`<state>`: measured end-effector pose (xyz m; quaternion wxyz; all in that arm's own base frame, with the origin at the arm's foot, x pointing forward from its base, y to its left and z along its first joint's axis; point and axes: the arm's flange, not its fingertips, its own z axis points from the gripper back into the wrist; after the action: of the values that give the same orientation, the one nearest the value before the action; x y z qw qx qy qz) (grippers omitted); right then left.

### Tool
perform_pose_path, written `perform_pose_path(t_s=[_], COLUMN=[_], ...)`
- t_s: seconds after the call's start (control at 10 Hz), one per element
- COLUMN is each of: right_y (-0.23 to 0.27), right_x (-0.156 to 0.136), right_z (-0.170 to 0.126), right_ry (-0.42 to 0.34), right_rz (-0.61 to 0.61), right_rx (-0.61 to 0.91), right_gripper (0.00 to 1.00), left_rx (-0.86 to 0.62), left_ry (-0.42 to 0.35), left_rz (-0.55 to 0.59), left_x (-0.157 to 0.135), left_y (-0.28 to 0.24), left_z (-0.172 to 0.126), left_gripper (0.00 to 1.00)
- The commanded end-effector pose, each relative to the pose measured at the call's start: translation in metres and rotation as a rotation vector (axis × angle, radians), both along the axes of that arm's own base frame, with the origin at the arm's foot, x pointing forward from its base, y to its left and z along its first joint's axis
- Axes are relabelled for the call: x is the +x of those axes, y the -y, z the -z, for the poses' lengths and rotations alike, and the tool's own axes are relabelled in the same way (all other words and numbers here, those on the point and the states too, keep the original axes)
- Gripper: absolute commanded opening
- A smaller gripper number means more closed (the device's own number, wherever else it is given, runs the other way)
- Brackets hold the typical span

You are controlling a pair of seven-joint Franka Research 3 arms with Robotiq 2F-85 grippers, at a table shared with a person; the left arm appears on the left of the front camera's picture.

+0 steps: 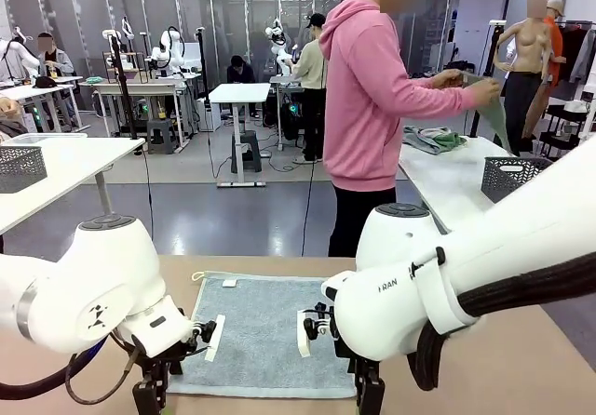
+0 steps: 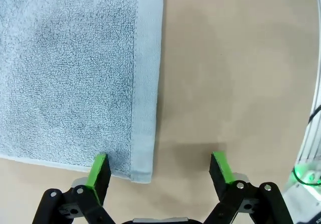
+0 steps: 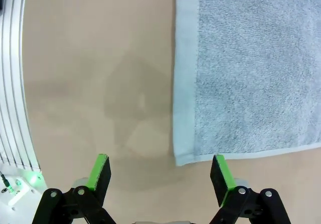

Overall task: Fold the towels and place them in the basket.
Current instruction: When a person lays out a Towel with hook on the table, fold it in half twice.

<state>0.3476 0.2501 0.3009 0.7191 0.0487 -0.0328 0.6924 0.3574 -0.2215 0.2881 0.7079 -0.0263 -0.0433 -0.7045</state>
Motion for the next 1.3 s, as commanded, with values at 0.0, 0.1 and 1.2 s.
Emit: perform_pose_path(t_s=[0.0, 0.1, 1.2], right_y=[-0.005, -0.005, -0.011], right_x=[0.015, 0.02, 0.025], right_z=[0.004, 0.005, 0.02], right_ry=[0.003, -0.006, -0.041], right_rz=[-0.022, -0.018, -0.016], right_rx=[0.008, 0.012, -0.025], right_gripper=[1.0, 1.0, 0.0], left_rx=[-0.036, -0.043, -0.05], left_ry=[-0.015, -0.013, -0.015], left_rz=[0.013, 0.008, 0.0], left_x=[-0.046, -0.044, -0.041], left_y=[-0.034, -0.034, -0.032], left_z=[0.013, 0.012, 0.01], left_gripper=[1.0, 1.0, 0.0])
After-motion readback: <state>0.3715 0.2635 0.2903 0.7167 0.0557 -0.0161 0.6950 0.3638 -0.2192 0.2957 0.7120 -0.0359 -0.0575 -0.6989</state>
